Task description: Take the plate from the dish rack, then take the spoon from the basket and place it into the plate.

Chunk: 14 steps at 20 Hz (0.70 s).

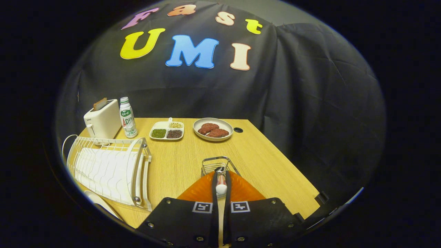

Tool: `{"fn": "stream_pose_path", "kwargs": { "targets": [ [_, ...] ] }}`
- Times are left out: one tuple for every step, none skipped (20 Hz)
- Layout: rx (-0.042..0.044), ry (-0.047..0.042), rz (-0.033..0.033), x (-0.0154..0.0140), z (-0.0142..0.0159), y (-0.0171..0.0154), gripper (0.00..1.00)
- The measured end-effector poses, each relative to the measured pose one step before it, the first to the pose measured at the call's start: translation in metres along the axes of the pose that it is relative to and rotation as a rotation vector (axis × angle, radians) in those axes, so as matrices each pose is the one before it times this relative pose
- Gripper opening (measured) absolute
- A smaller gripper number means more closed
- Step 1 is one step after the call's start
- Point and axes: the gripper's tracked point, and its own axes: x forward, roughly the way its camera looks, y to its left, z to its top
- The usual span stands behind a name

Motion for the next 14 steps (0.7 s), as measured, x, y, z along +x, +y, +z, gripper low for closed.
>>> {"fn": "stream_pose_path", "kwargs": {
  "targets": [
    [-0.00219, -0.00377, 0.00089, -0.00333, 0.00276, 0.00237, 0.05],
    [-0.00193, -0.00242, 0.00306, -0.00237, 0.00192, 0.00326, 0.05],
    [-0.00345, -0.0037, 0.00289, -0.0029, 0.00296, 0.00303, 0.05],
    [-0.00444, -0.00589, 0.00239, -0.00271, 0.00323, 0.00335, 0.05],
    [-0.00502, -0.00764, 0.00069, -0.00305, 0.00436, 0.0033, 0.05],
    [-0.01587, -0.00475, -0.0075, -0.00319, 0.00325, 0.0003, 0.05],
    [-0.01154, -0.00734, 0.001, -0.00299, 0.00505, 0.00196, 0.05],
    [-0.00372, -0.00885, 0.00649, -0.00291, 0.00598, 0.00276, 0.05],
    [-0.00467, -0.01064, 0.00121, -0.00323, 0.00605, 0.00186, 0.05],
    [-0.00245, -0.00969, 0.00111, -0.00169, 0.00535, 0.00176, 0.05],
    [0.0014, -0.00781, 0.00389, -0.00307, 0.00511, 0.00286, 0.05],
    [0.00077, -0.00823, 0.00421, -0.00182, 0.00393, 0.00389, 0.05],
    [0.00061, -0.00762, 0.00663, -0.0034, 0.00403, 0.0041, 0.05],
    [0.00119, -0.00765, 0.00947, -0.00255, 0.0034, 0.00516, 0.05]
  ]
}}
